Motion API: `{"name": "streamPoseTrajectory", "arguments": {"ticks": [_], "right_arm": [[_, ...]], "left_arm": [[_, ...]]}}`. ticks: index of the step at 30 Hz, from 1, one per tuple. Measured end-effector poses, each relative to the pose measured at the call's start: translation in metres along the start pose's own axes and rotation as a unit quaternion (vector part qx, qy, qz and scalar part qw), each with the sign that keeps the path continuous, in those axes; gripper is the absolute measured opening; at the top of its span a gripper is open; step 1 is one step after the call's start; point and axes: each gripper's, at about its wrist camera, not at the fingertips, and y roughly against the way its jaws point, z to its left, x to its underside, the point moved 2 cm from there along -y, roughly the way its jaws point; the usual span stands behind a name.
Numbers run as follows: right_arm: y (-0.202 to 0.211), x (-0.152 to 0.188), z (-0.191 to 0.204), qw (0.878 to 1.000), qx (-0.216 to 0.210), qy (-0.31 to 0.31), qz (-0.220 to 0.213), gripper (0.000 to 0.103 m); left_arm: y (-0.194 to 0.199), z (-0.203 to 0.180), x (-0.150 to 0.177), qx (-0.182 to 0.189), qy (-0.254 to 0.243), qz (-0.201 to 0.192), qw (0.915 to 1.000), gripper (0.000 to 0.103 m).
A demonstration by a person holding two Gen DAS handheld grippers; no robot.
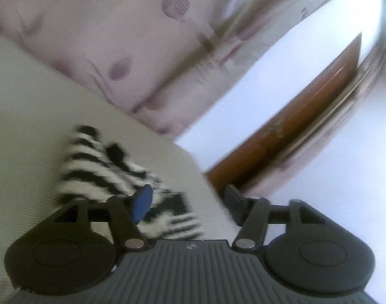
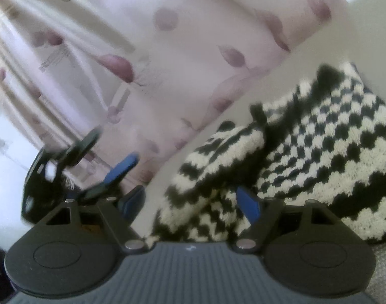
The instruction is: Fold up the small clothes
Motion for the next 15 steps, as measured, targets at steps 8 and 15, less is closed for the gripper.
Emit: {"name": "streamPoseTrajectory", "arguments": {"ticks": [8, 15], "right_arm": [[-0.046, -0.019, -0.002, 0.998, 0.041, -0.034, 0.025, 0.078], [-0.067, -0.032, 0.013, 0.991, 0.106, 0.068, 0.039, 0.018]], "left_arm": [[0.005, 0.029, 0.053, -0.029, -0.017, 0.051, 0.9982, 0.062], [0.011, 0.025, 0.059, -0.02, -0.026, 0.051, 0.9982, 0.062]]}}
